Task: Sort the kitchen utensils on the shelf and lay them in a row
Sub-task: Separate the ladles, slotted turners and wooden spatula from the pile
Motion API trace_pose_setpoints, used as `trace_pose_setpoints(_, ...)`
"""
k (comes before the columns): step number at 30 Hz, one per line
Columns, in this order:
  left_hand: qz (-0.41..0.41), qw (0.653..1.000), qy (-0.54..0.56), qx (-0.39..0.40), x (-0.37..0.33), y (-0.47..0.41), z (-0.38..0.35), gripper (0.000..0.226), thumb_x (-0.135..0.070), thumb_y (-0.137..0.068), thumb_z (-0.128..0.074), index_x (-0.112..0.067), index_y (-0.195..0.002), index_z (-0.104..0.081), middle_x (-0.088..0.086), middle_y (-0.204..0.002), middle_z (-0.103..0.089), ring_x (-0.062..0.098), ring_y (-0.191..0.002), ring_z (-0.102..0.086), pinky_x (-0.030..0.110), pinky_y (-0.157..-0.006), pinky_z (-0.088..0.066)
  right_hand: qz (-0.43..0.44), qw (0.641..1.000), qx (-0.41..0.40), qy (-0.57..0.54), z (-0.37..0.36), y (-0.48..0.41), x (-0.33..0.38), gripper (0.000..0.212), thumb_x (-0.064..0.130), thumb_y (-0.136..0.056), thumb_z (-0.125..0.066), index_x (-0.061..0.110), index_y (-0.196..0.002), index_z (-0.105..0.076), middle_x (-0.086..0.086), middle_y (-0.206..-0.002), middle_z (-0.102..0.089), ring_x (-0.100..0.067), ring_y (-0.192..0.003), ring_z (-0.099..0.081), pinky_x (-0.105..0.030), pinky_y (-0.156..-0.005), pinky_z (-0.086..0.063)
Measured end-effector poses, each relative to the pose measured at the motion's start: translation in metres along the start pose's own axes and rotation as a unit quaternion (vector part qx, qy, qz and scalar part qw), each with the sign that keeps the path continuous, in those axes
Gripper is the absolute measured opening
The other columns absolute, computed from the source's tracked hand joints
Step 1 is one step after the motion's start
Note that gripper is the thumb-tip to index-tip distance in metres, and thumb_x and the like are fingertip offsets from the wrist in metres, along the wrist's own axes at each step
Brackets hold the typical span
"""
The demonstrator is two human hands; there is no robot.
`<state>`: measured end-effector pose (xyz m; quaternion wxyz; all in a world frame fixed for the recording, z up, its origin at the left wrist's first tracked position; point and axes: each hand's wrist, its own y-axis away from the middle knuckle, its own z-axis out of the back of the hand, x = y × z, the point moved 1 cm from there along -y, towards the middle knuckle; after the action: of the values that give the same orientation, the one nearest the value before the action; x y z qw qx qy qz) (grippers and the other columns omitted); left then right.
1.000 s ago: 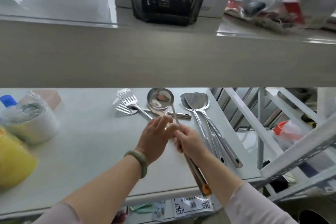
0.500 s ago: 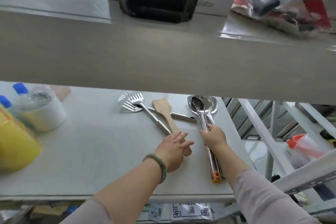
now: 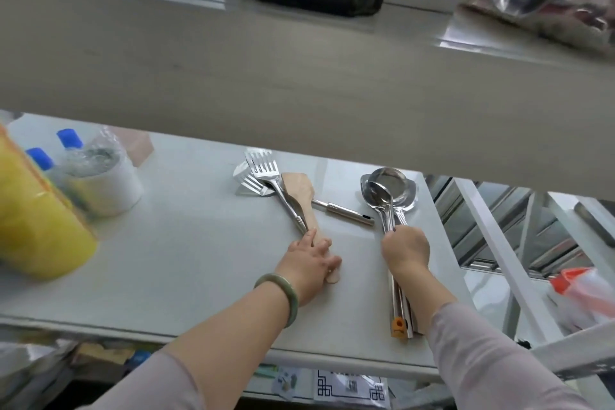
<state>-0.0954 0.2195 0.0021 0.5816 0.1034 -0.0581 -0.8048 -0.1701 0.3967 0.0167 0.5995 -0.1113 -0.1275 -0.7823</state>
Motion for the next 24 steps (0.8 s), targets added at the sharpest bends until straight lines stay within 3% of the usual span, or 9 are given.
trace_pose_setpoints(6, 0.006, 1.0, 0.007, -0.001, 0.012, 0.008, -0.006, 0.043, -0.016, -0.094, -0.035, -0.031, -0.134, -0.036, 0.004, -0.152, -0.019, 0.036, -0.144, -0.001, 0.048, -0.112, -0.026, 0.026, 0.999, -0.045, 0.008, -0.002, -0.005, 0.001, 0.024, 0.015, -0.087, -0.041, 0.004, -0.088, -0.063, -0.018, -0.09, -0.067, -0.036, -0.086, -0.058, -0.031, -0.064, -0.039)
trace_pose_setpoints(11, 0.012, 1.0, -0.012, 0.011, 0.018, 0.015, -0.007, 0.044, -0.017, -0.095, -0.033, -0.03, -0.137, -0.033, 0.005, -0.154, -0.016, 0.037, -0.144, 0.001, 0.046, -0.112, -0.027, 0.034, 0.999, -0.025, 0.011, -0.005, -0.01, 0.004, 0.027, 0.013, -0.085, -0.044, -0.001, -0.087, -0.066, -0.022, -0.096, -0.065, -0.032, -0.076, -0.051, -0.03, -0.063, -0.039)
trace_pose_setpoints(14, 0.017, 1.0, -0.018, 0.016, 0.023, 0.02, -0.008, 0.044, -0.018, -0.096, -0.032, -0.032, -0.138, -0.031, 0.005, -0.154, -0.015, 0.037, -0.144, 0.001, 0.045, -0.113, -0.027, 0.04, 0.998, -0.043, 0.004, -0.002, -0.008, 0.009, 0.027, 0.015, -0.083, -0.047, 0.002, -0.097, -0.067, -0.021, -0.108, -0.059, -0.036, -0.091, -0.053, -0.036, -0.079, -0.048)
trace_pose_setpoints(16, 0.017, 1.0, -0.019, 0.014, 0.027, 0.023, -0.01, 0.045, -0.018, -0.096, -0.032, -0.032, -0.138, -0.03, 0.006, -0.154, -0.015, 0.038, -0.144, 0.001, 0.045, -0.113, -0.027, 0.093, 0.994, -0.063, 0.012, -0.002, -0.005, 0.017, 0.031, 0.013, -0.085, -0.05, 0.006, -0.112, -0.064, -0.019, -0.116, -0.056, -0.037, -0.109, -0.049, -0.039, -0.092, -0.043)
trace_pose_setpoints(19, 0.013, 1.0, -0.02, 0.004, 0.034, 0.03, -0.012, 0.045, -0.017, -0.096, -0.033, -0.032, -0.138, -0.03, 0.005, -0.154, -0.015, 0.037, -0.144, 0.002, 0.044, -0.114, -0.025, 0.208, 0.977, 0.012, 0.043, -0.01, -0.002, 0.04, 0.046, 0.012, -0.089, -0.046, 0.011, -0.136, -0.046, -0.014, -0.128, -0.055, -0.033, -0.12, -0.046, -0.037, -0.101, -0.037)
trace_pose_setpoints(21, 0.01, 1.0, -0.022, -0.001, 0.038, 0.037, -0.01, 0.046, -0.016, -0.095, -0.034, -0.032, -0.138, -0.03, 0.004, -0.154, -0.016, 0.037, -0.144, 0.002, 0.043, -0.114, -0.025, 0.235, 0.966, 0.08, 0.071, -0.019, 0.001, 0.056, 0.05, 0.015, -0.092, -0.043, 0.013, -0.141, -0.037, -0.015, -0.129, -0.055, -0.034, -0.12, -0.048, -0.037, -0.1, -0.038)
trace_pose_setpoints(24, -0.003, 0.999, -0.025, -0.029, 0.046, 0.05, -0.008, 0.046, -0.013, -0.095, -0.035, -0.029, -0.138, -0.033, 0.005, -0.153, -0.017, 0.036, -0.144, 0.0, 0.041, -0.116, -0.021, 0.248, 0.959, 0.104, 0.084, -0.027, 0.014, 0.072, 0.045, 0.024, -0.089, -0.049, 0.016, -0.133, -0.047, -0.014, -0.122, -0.056, -0.033, -0.117, -0.049, -0.037, -0.099, -0.041)
